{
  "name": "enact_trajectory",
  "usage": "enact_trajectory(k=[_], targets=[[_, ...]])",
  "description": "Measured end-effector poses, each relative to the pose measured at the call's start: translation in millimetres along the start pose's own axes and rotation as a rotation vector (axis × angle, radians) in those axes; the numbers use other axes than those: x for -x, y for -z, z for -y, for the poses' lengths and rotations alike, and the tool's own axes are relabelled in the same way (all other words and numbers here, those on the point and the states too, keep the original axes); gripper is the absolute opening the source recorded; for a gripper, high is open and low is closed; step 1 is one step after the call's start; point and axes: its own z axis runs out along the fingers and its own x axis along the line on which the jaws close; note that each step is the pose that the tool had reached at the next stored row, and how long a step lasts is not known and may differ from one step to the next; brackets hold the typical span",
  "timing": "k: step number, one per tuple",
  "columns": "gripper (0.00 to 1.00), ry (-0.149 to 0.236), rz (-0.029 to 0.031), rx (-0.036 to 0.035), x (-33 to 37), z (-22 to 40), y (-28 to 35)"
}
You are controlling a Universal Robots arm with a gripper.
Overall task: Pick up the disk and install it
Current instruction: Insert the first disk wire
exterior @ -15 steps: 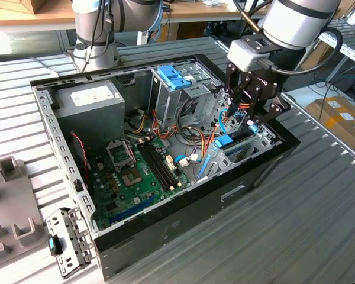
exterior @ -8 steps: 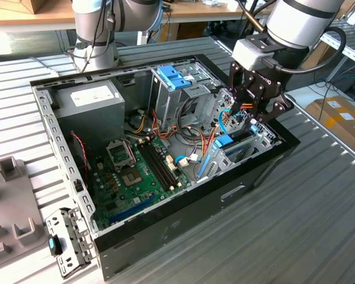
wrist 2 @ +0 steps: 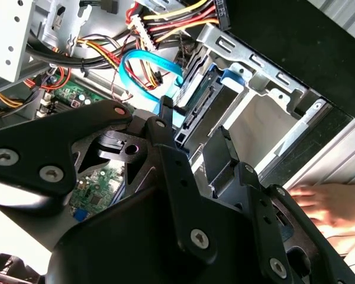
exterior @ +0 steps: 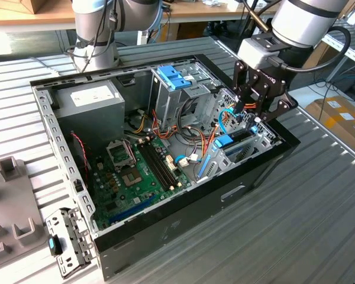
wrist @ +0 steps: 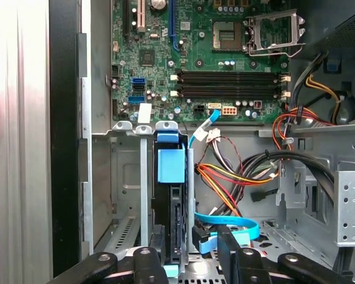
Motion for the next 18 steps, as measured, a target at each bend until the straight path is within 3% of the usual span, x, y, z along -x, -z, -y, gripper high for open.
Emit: enact_trajectory(k=[18], targets=[[0.48,0.001,0.0,0.0,-0.6,0.4,-3.3]])
